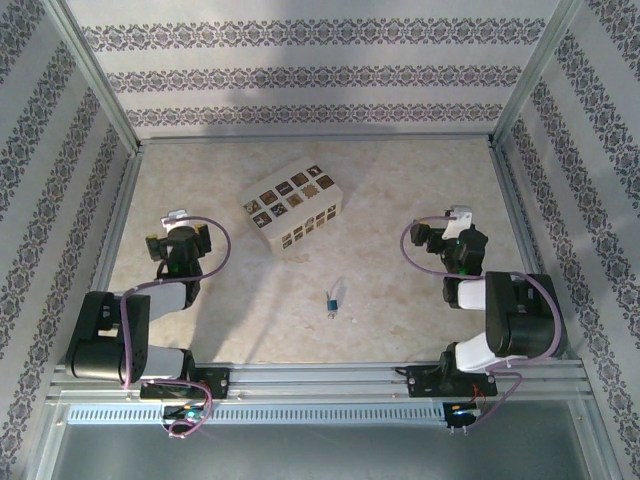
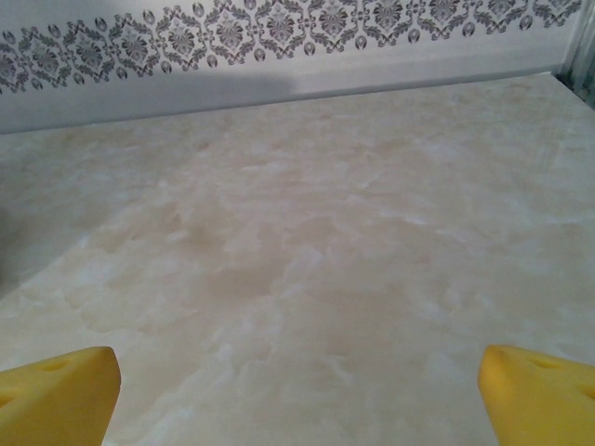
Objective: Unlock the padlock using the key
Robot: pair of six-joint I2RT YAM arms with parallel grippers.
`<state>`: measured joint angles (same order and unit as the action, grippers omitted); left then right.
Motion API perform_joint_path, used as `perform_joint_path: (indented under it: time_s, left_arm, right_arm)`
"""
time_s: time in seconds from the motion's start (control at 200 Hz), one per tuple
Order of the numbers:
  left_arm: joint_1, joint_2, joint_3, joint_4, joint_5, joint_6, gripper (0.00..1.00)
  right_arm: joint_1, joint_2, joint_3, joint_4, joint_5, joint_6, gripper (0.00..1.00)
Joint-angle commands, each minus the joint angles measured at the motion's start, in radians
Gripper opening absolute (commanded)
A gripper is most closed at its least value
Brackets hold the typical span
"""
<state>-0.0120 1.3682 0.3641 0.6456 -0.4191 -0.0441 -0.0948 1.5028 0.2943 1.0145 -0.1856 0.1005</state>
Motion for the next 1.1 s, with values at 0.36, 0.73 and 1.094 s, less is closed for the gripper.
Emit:
perform_joint_path:
  time_s: [0.36,0.73,1.094]
  left_arm:
    - [0.038,0.033,0.043,0.053,0.199,0.055,0.99]
    - [0.035,0.115,-0.014,0.267,0.26,-0.047,0.99]
    - [0.035,0.2,-0.048,0.391,0.35,-0.024,0.99]
  right_arm:
    - [0.053,0.031,0.043,-0.035,0.087,-0.04,0.98]
    - [0.063,0.03,0.073,-0.048,0.107,-0.045,0.98]
    - [0.064,0.03,0.075,-0.051,0.112,-0.046,0.98]
